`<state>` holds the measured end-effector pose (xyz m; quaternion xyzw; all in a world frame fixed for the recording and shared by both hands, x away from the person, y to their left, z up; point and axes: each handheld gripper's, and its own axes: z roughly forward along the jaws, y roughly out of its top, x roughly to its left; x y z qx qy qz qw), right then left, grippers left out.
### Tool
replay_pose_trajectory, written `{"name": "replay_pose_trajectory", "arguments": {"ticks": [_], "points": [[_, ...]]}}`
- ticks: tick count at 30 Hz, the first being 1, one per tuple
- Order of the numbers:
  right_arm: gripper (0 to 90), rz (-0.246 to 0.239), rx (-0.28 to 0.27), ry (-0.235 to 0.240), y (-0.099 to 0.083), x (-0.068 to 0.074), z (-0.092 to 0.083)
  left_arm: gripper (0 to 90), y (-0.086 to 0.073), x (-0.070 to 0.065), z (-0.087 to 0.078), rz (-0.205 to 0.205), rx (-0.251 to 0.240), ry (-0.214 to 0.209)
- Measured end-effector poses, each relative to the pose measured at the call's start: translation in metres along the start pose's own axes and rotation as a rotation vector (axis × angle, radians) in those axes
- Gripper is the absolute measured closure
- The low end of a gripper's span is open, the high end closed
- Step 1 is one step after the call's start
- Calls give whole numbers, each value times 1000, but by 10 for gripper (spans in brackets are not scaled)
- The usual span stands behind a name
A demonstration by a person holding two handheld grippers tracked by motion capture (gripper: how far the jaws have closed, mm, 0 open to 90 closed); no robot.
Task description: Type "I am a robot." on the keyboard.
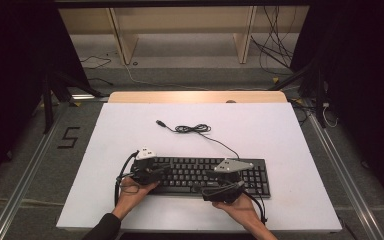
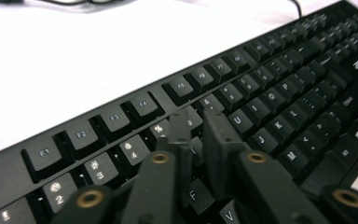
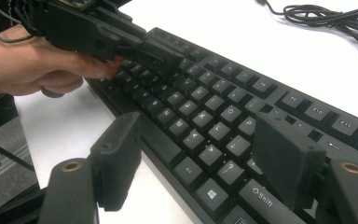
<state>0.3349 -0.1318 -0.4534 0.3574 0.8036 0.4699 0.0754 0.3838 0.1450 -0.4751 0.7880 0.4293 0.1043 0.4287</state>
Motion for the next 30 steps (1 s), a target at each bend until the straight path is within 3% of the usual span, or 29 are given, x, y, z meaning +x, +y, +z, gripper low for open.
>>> {"name": "replay_pose_trajectory", "arguments": {"ticks": [9, 21, 30], "points": [[338, 2, 1, -2, 0, -1, 2, 661, 3, 5, -16, -29, -69, -28], [337, 4, -3, -8, 1, -3, 1, 380, -2, 9, -34, -54, -107, -60], [337, 5, 0, -10, 1, -4, 2, 339, -9, 13, -50, -73, -151, -44]]}}
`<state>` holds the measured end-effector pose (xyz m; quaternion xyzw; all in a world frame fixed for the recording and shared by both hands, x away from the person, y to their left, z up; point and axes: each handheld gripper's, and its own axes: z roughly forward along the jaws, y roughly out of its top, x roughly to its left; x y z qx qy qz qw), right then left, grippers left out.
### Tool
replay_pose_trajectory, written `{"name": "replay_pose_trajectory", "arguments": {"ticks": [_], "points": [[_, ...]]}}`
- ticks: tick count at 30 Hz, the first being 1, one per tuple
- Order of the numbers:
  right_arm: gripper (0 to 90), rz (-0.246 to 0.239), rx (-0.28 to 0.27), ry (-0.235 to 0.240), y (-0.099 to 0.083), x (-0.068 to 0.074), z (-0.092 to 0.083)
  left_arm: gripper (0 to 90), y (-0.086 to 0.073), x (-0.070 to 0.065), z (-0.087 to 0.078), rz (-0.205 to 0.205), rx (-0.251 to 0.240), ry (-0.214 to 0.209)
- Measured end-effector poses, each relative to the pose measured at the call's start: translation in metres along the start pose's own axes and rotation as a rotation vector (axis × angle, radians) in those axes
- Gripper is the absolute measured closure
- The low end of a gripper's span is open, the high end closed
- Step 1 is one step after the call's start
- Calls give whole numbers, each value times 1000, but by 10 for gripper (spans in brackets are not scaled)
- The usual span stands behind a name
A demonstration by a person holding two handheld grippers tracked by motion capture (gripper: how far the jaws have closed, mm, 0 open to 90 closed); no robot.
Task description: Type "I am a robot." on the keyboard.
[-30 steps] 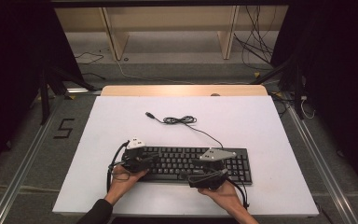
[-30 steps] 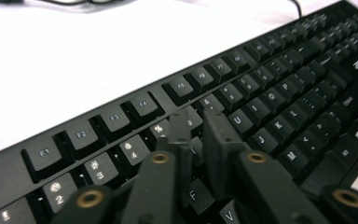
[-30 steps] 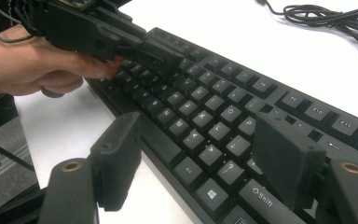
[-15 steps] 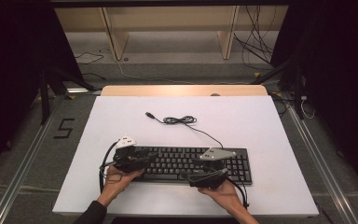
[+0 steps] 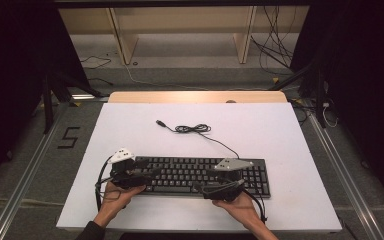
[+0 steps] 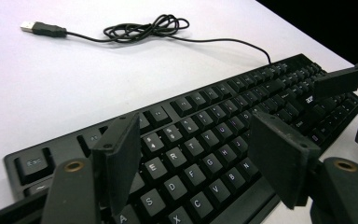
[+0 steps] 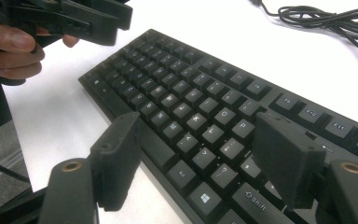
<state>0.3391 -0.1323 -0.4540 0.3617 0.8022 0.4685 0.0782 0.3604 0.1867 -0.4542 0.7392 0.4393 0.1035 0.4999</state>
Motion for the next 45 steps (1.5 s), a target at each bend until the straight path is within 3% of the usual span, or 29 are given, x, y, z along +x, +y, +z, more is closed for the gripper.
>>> {"name": "replay_pose_trajectory", "arguments": {"ticks": [19, 29, 37, 39, 45], "points": [[345, 3, 6, -9, 1, -3, 4, 310, -11, -2, -15, 5, -36, -8], [402, 0, 15, -11, 3, -4, 10, 305, -16, -5, -22, 18, -45, -7], [513, -10, 42, -30, 3, -3, 17, 290, -19, -5, -25, 26, -55, -16], [585, -17, 46, -31, 3, -3, 18, 285, -20, -6, -26, 27, -59, -17], [686, -24, 52, -36, 2, -2, 21, 280, -22, -6, -29, 29, -65, -18]]}}
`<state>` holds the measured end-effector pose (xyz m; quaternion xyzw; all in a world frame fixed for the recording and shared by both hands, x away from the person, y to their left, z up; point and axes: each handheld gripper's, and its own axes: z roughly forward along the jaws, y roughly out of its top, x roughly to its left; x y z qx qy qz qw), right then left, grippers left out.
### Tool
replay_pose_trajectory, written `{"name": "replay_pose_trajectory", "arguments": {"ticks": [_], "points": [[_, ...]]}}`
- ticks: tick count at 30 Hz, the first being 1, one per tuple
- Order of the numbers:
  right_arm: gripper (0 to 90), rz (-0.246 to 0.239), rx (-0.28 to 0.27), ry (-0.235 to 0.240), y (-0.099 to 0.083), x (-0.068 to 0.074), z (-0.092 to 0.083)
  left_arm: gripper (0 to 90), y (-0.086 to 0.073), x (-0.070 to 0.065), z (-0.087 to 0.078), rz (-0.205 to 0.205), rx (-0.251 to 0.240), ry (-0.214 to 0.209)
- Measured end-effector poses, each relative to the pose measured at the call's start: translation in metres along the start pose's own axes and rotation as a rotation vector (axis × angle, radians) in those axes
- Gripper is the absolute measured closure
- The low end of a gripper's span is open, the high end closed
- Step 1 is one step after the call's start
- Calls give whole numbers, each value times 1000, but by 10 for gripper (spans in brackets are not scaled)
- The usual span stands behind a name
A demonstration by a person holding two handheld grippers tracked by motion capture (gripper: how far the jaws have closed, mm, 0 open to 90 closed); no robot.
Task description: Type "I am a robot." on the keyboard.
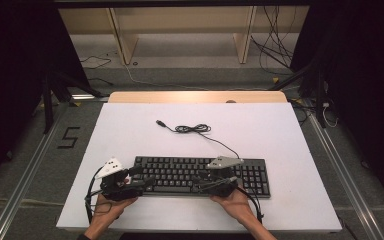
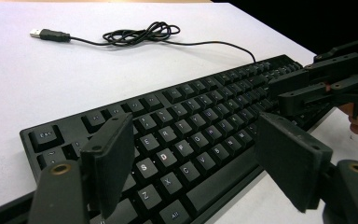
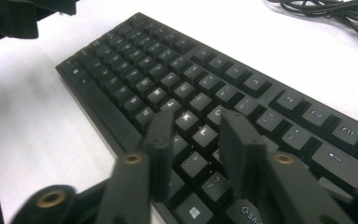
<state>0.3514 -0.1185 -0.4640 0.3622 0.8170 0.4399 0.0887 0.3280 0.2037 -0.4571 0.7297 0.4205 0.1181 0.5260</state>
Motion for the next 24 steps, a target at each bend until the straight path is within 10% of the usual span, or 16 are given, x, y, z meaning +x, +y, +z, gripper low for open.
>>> {"name": "replay_pose_trajectory", "arguments": {"ticks": [12, 24], "points": [[884, -23, 29, -1, -2, 2, 5, 278, -3, 0, -5, 3, -4, 4], [900, -25, 57, -9, -4, 3, 10, 273, -5, -1, -6, 16, 4, -3]]}}
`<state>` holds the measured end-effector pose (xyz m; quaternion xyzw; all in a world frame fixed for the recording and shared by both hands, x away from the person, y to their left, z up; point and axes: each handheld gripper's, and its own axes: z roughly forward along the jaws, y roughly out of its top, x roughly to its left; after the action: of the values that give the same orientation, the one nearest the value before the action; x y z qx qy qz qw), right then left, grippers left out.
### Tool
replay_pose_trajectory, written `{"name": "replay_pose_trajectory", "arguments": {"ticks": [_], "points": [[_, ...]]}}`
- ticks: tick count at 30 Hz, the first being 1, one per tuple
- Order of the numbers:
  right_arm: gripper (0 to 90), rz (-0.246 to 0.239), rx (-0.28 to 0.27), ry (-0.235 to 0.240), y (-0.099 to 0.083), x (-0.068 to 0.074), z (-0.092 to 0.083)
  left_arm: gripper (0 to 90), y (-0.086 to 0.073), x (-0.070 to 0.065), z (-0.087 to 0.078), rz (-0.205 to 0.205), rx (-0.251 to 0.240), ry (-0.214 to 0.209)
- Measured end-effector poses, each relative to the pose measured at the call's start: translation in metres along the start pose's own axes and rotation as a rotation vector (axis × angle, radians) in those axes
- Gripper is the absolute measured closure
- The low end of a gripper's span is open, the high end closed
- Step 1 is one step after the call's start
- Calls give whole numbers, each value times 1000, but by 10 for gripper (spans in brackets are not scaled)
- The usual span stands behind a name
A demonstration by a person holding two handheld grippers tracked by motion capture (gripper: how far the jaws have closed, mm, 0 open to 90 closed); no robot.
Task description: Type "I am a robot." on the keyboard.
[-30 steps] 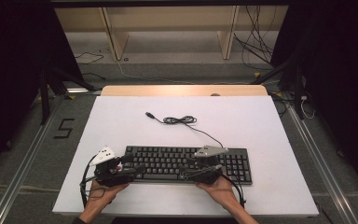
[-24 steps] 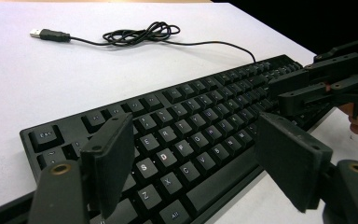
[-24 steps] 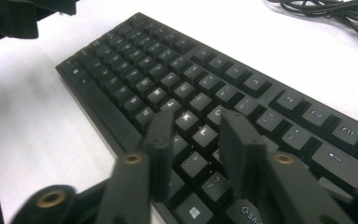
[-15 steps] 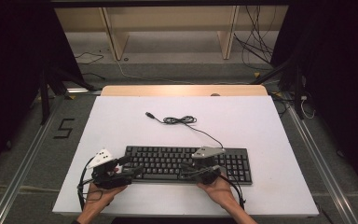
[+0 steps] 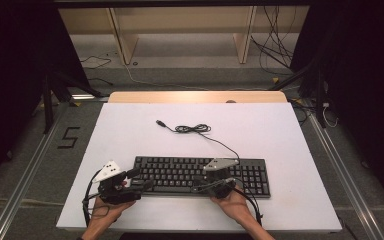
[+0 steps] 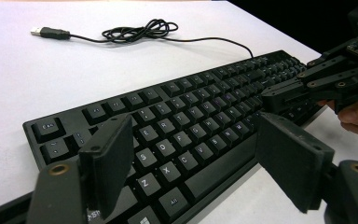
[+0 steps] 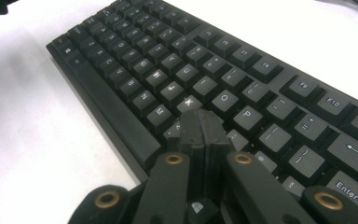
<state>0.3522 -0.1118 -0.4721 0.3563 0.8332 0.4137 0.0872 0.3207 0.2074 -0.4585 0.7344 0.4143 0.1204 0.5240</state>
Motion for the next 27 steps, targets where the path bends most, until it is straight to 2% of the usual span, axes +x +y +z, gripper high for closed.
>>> {"name": "replay_pose_trajectory", "arguments": {"ticks": [18, 27], "points": [[900, -2, 30, -11, -3, -1, 6, 268, -2, -1, -2, 1, 0, 0], [900, -28, 37, -25, -5, 1, 9, 268, -2, 0, -2, 0, 1, 2]]}}
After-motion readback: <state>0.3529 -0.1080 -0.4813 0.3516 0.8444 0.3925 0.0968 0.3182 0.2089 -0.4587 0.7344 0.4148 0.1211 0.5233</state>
